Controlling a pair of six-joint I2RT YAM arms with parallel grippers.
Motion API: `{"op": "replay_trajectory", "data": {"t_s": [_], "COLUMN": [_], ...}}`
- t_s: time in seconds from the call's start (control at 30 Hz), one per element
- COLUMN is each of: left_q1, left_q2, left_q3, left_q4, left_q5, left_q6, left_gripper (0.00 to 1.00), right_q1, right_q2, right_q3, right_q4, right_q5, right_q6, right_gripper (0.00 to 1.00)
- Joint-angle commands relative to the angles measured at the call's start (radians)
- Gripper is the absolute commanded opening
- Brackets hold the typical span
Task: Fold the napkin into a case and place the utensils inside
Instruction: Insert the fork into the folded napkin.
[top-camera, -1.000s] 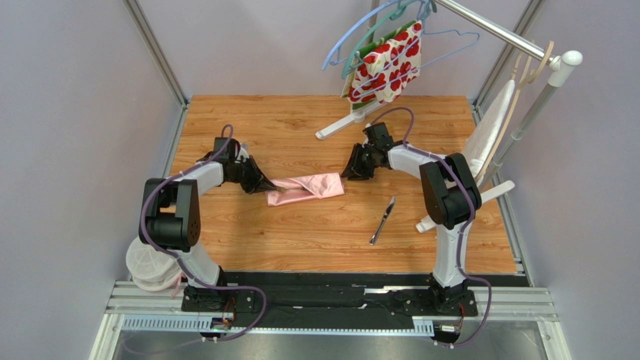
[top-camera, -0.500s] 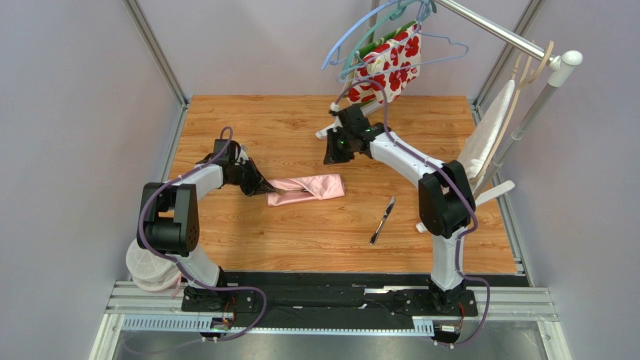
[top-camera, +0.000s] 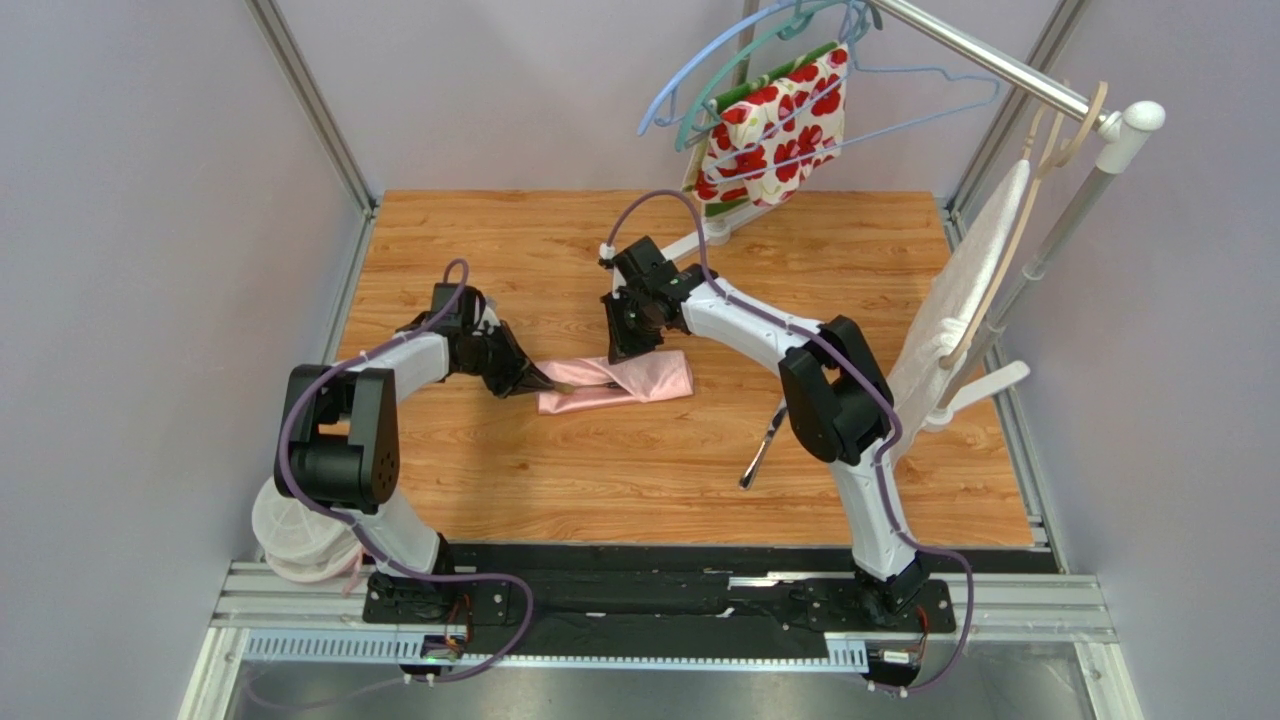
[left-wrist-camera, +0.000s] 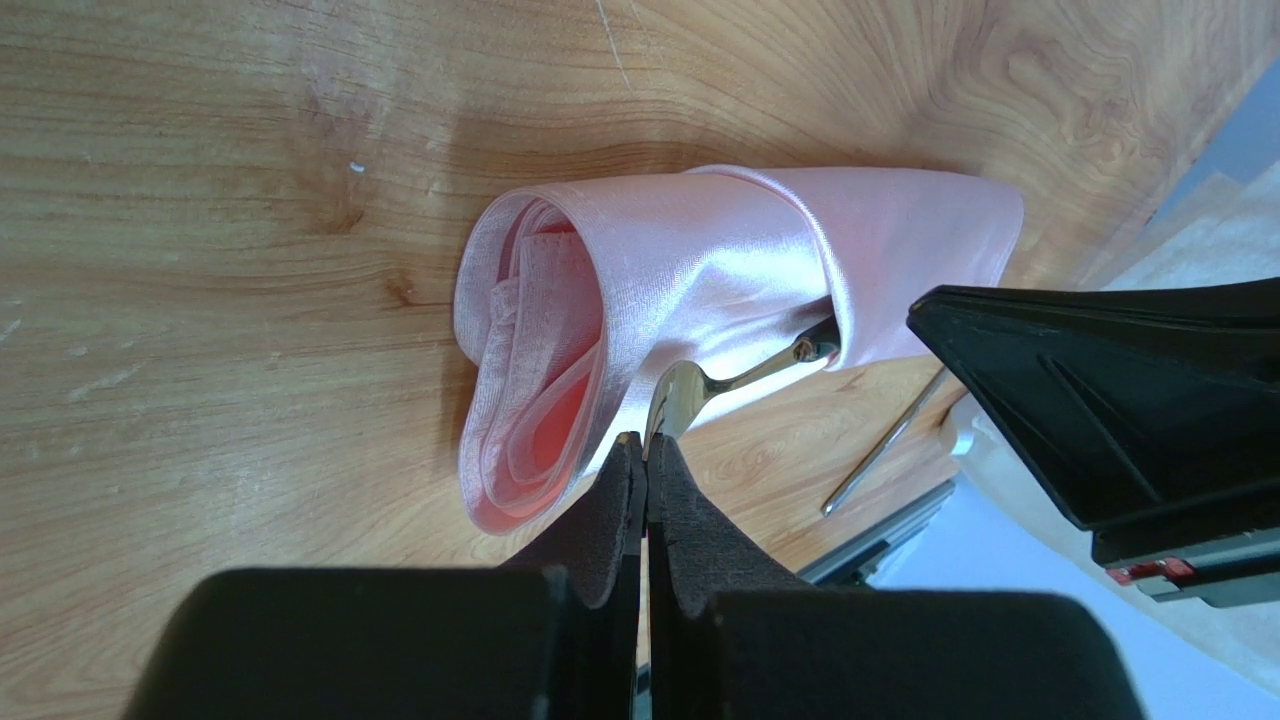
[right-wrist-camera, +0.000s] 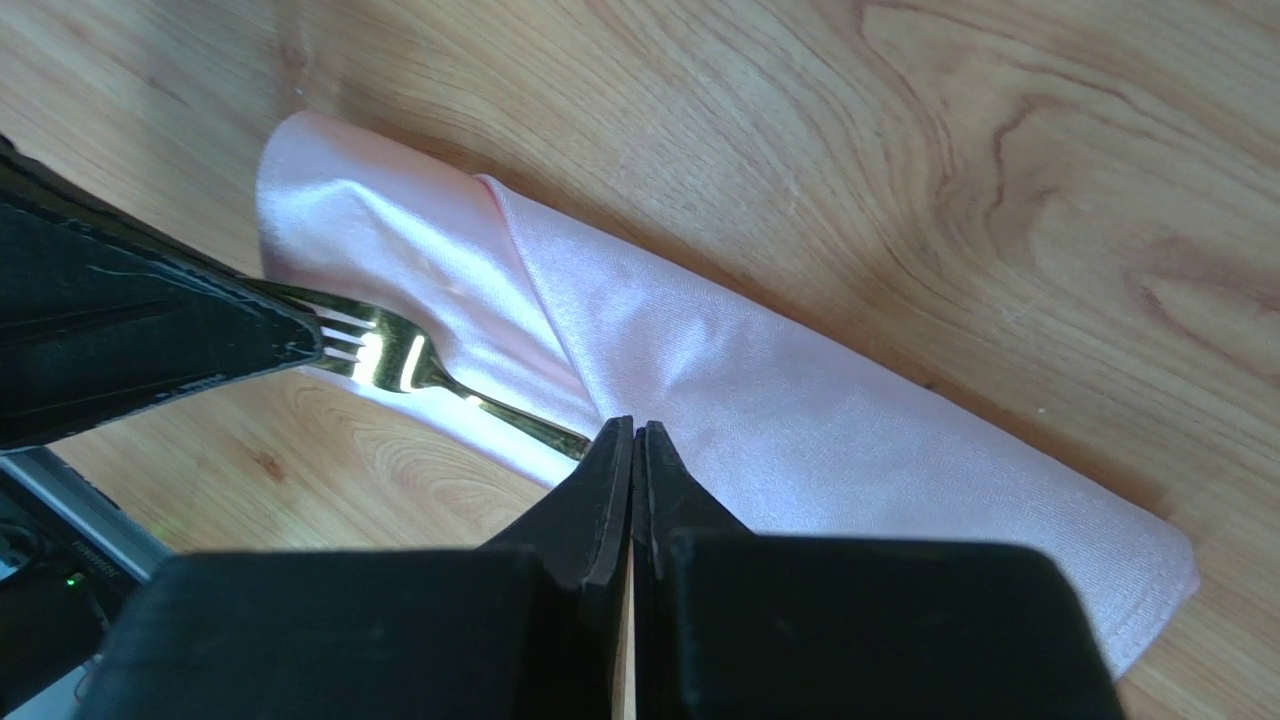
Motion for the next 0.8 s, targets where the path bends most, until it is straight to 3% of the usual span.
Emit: {"op": "replay_trajectory", "data": {"t_s": [0.0, 0.77], "left_q1": [-0.005, -0.057], "left_q2": [-0.036, -0.07], "left_q3": [-0.008, -0.085], "left_q4": [0.008, 0.091], "left_q5": [-0.011, -0.034], "left_q6": [-0.003, -0.081], "left_gripper": [0.0, 0.0], "right_q1": [0.009, 0.015], "right_q2": [-0.003, 0.038], "right_q3": [-0.02, -0.16], "right_q4": [0.019, 0.131], "right_q5": [0.041, 0.153], "right_q6": [-0.029, 0.176], "right_gripper": [0.0, 0.0]}}
